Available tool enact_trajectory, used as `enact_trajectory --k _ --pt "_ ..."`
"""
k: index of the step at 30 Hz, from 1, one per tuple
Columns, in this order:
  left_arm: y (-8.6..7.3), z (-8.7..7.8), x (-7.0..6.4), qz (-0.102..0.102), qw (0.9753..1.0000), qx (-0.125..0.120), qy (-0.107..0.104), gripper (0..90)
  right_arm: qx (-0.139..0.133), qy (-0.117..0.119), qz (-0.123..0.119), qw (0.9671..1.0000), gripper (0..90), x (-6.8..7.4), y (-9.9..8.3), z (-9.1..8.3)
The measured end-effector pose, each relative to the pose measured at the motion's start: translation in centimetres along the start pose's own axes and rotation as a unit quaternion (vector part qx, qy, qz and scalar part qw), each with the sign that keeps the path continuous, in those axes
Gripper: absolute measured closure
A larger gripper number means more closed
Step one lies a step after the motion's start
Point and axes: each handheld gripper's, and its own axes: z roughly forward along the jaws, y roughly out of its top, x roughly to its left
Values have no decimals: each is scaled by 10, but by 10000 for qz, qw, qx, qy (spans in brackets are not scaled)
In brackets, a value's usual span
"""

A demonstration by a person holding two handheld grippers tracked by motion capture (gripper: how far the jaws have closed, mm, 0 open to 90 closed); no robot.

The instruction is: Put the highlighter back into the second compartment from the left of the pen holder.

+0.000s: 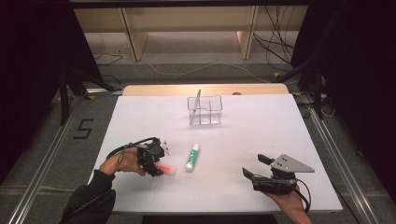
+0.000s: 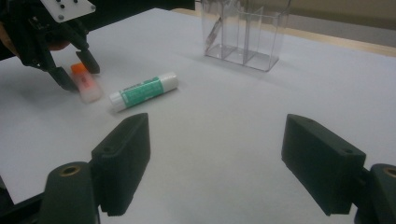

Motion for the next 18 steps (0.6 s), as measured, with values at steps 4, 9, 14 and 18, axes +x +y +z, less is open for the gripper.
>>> enact_trajectory --k 4,9,14,18 --pt "2 0 -1 145 9999 66 -58 474 11 0 -2 10000 246 0 0 0" --pt "4 -1 -5 438 9989 145 -59 548 30 1 0 10000 246 0 0 1" --pt "3 -1 -8 716 9974 105 -52 613 17 -3 -12 10000 246 0 0 1" --pt "4 -1 -9 746 9972 71 -72 653 21 1 -6 10000 246 0 0 0"
